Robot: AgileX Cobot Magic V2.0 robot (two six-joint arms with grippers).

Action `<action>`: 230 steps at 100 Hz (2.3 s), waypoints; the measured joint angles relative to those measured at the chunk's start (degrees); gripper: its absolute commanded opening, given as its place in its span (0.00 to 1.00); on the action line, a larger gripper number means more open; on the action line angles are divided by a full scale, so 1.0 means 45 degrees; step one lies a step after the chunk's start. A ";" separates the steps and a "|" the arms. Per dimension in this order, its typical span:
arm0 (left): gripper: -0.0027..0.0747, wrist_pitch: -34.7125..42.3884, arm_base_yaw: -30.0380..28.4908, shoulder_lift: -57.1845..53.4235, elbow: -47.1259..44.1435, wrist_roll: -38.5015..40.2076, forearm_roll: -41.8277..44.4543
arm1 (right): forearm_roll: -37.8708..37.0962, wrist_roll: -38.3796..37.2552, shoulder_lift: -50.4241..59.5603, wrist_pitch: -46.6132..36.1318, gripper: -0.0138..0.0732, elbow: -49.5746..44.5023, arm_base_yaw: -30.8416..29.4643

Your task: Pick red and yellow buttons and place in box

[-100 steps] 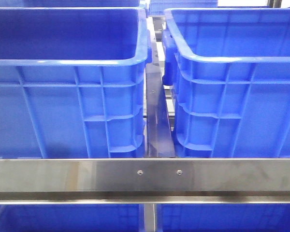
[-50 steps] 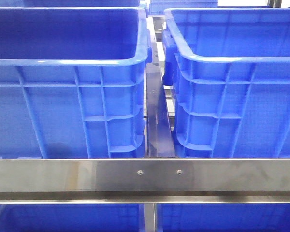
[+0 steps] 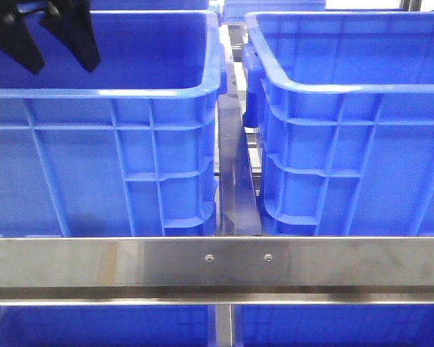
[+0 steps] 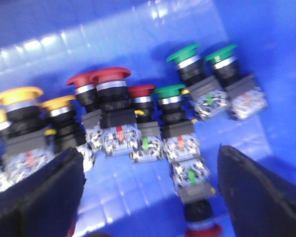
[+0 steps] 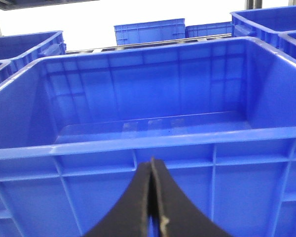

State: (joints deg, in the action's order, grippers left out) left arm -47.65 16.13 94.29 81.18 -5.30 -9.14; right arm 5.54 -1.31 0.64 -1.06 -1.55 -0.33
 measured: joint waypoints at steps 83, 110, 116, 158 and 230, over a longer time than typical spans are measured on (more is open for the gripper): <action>0.71 0.1506 0.0000 0.2795 0.0096 0.0000 0.0148 | 0.0000 0.0000 0.0000 0.0000 0.08 0.0000 0.0000; 0.51 0.1527 0.0000 0.2795 0.0096 0.0000 0.0156 | 0.0000 0.0000 0.0000 0.0000 0.08 0.0000 0.0000; 0.44 0.1527 0.0000 0.2795 0.0096 0.0000 0.0156 | 0.0000 0.0000 0.0000 0.0000 0.08 0.0000 0.0000; 0.01 0.1527 0.0000 0.2743 0.0153 -0.0018 0.0246 | 0.0000 0.0000 0.0000 0.0000 0.08 0.0000 0.0000; 0.01 0.0275 0.3688 -0.2936 0.0105 -0.0346 0.0338 | 0.0000 0.0000 0.0000 0.0000 0.08 0.0000 0.0000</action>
State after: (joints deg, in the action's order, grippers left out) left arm -46.41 32.72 81.08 81.65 -6.86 -7.62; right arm 5.54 -1.31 0.64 -1.06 -1.55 -0.33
